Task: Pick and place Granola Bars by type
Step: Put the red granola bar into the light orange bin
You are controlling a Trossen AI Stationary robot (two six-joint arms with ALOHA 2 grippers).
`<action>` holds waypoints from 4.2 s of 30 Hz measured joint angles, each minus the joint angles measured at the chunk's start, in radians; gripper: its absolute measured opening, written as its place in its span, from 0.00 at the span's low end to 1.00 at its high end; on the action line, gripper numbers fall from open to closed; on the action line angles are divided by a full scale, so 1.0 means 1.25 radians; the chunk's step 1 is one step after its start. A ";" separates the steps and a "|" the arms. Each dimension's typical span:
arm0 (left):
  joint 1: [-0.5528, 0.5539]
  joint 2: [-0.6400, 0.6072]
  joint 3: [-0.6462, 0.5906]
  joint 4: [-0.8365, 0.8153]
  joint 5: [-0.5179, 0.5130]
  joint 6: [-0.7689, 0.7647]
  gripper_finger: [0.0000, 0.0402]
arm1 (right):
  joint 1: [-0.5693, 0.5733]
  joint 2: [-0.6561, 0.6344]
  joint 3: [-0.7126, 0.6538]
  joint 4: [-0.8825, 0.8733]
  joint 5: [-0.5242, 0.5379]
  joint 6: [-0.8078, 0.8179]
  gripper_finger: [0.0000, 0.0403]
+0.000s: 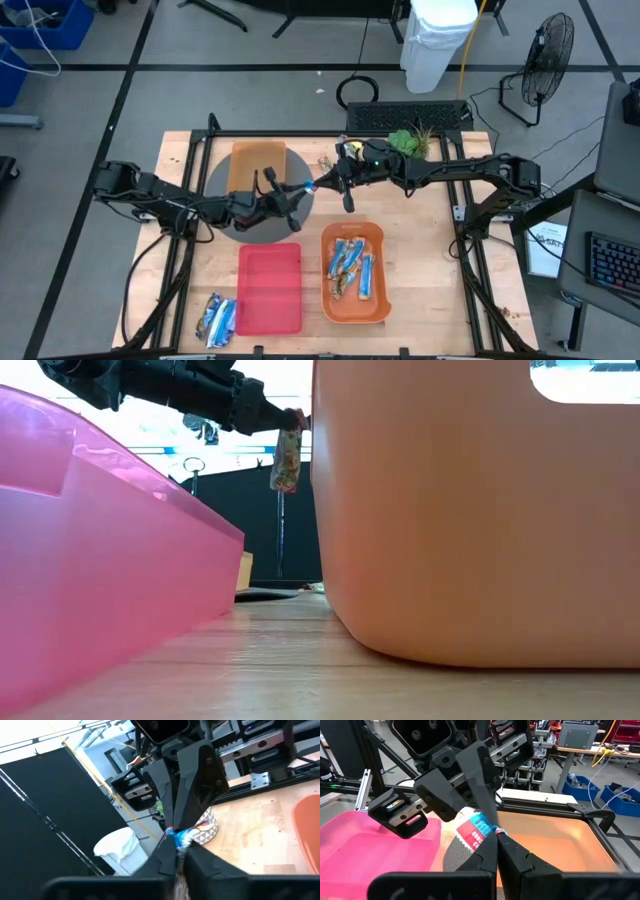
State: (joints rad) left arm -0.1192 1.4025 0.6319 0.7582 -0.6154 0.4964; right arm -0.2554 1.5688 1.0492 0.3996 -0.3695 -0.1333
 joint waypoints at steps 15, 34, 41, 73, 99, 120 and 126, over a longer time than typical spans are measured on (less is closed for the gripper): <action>-0.006 0.000 0.000 -0.011 -0.064 0.018 0.01 | 0.000 -0.004 0.000 -0.047 0.003 -0.009 0.16; -0.049 -0.148 -0.078 -0.150 -0.179 -0.050 0.00 | -0.067 -0.309 -0.194 -0.198 0.005 0.042 0.50; -0.049 -0.345 -0.223 -0.129 -0.180 -0.109 0.00 | -0.117 -0.521 -0.445 0.016 0.029 0.107 0.47; 0.048 -0.631 -0.359 -0.530 -0.290 -0.817 0.00 | -0.172 -0.965 -0.798 0.172 0.047 0.130 0.45; 0.658 -0.620 -0.351 -0.713 0.452 -0.953 0.00 | -0.172 -0.965 -0.800 0.189 0.043 0.160 0.44; 0.676 -0.126 -0.078 -0.866 0.492 -0.811 0.02 | -0.172 -0.965 -0.801 0.189 0.043 0.160 0.44; 0.675 -0.125 -0.078 -0.868 0.492 -0.802 0.15 | -0.172 -0.965 -0.801 0.189 0.043 0.160 0.44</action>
State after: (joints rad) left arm 0.7250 1.2456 0.5343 -0.3273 0.0002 -0.5055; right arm -0.4702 0.3630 0.0483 0.6360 -0.3157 0.0669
